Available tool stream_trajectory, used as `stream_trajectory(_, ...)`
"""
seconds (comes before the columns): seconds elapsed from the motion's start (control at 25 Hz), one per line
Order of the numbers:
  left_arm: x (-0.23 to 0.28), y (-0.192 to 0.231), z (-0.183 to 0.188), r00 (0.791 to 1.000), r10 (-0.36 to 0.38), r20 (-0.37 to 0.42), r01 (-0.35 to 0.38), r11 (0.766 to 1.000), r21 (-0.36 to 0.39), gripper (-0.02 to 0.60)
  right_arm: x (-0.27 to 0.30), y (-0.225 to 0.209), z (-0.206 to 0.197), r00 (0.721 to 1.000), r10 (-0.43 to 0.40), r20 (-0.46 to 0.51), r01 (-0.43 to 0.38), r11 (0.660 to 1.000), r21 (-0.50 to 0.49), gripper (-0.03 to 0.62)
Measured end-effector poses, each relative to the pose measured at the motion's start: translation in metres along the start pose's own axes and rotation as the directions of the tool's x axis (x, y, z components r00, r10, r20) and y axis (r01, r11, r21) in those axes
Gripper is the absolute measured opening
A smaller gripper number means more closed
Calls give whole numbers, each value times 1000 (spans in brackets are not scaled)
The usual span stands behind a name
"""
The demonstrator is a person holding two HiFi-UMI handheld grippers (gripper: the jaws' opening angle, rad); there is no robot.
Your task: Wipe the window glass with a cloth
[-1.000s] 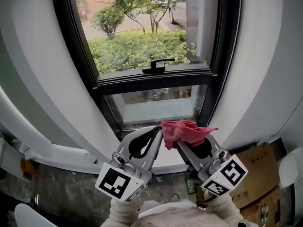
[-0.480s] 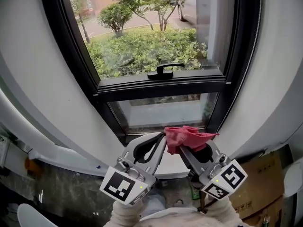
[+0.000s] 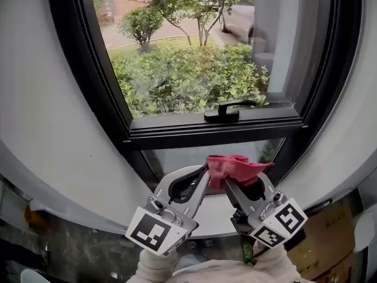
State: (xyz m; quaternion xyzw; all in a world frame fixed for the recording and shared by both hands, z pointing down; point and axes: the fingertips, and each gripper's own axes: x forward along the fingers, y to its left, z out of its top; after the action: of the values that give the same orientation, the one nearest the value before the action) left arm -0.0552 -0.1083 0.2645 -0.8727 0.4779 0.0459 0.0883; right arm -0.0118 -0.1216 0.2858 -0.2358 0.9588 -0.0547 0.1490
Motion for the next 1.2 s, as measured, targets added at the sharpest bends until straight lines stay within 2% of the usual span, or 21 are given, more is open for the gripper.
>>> stream_trajectory(0.4,0,82,4,1000,-15,14,14,999,46,0,112,-18,18,998,-57,24,58,996,-70,121)
stream_trajectory(0.6,1,112,9,999,-6,34,5,1000,13,0,163,-31,38,993,-114,18,116,985,-131,121)
stream_trajectory(0.72,3,127,12,999,6,51,-6,1000,-8,0,189,-47,55,988,-156,15,156,973,-169,121)
stream_trajectory(1.0,14,151,22,997,29,75,-29,1000,-2,0,244,-90,104,965,-263,20,258,927,-273,121)
stream_trajectory(1.2,29,164,22,995,42,85,-42,999,-1,0,270,-104,150,958,-278,74,287,903,-321,120)
